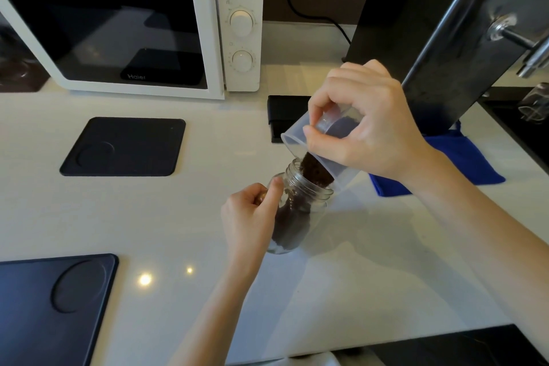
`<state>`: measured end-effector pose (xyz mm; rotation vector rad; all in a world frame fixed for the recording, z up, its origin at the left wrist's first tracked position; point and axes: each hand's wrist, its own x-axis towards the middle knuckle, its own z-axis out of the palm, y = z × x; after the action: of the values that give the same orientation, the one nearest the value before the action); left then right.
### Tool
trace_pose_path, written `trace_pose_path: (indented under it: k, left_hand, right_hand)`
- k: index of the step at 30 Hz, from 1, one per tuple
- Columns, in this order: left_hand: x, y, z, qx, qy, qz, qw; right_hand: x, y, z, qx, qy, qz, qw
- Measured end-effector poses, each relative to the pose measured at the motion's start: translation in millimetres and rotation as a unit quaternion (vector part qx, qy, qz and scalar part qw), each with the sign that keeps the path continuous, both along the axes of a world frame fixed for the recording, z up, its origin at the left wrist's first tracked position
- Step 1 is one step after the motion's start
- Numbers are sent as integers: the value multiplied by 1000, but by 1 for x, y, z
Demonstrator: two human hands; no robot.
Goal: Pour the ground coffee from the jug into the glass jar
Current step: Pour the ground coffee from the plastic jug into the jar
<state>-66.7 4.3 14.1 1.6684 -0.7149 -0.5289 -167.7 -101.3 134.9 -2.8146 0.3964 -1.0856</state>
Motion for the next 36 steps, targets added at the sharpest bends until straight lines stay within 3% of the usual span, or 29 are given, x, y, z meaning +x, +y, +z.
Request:
trace_pose_path:
  k: [36]
  left_hand:
    - [-7, -1, -6, 5, -37, 19, 999]
  right_hand:
    - [-4, 6, 3, -19, 17, 18, 999]
